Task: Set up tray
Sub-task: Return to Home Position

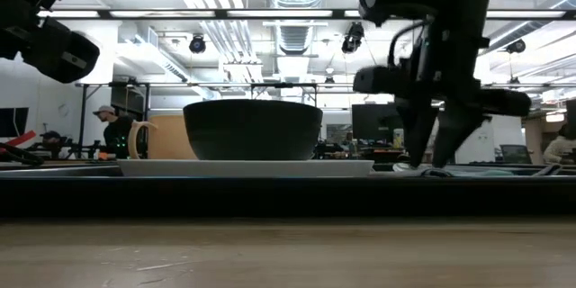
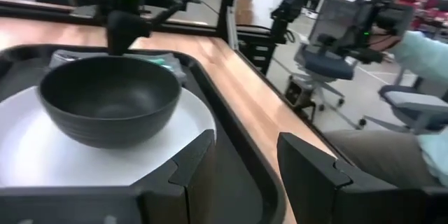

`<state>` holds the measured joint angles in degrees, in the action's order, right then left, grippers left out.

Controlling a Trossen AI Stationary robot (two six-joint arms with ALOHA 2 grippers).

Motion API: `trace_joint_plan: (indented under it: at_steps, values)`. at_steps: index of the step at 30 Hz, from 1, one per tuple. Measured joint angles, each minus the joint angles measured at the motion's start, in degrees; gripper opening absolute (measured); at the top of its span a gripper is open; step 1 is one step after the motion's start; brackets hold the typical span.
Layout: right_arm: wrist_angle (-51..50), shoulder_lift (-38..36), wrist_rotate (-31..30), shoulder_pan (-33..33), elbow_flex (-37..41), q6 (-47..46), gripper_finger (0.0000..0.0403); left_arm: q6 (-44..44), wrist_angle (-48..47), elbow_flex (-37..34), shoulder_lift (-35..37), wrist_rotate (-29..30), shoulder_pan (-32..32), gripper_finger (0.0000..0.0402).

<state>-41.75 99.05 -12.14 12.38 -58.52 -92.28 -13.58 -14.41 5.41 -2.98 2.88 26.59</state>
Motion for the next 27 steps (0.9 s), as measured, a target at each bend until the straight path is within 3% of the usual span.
trace_joint_plan:
  at_steps: [4,12,16,21,27]
  values:
    - [-2.8,-0.4,-1.8,-0.1,-2.3,5.5,0.0118,0.5,-0.2,0.0,0.0,3.8,0.0,0.0136]
    - [-15.5,-1.8,-14.9,1.5,-6.7,17.0,0.0134,2.0,-1.1,0.2,0.0,14.4,-0.1,0.0136]
    - [-15.6,-4.7,-22.3,3.2,-4.9,20.3,0.0136,2.3,-1.1,0.2,0.0,18.7,-0.7,0.0136]
    - [-7.6,-9.3,-29.7,7.4,1.7,27.5,0.0128,2.6,-1.1,0.2,0.0,18.7,-3.2,0.0136]
    - [10.5,-16.6,-31.6,12.6,12.2,42.2,0.0123,3.7,-1.2,0.2,0.0,19.7,-9.0,0.0136]
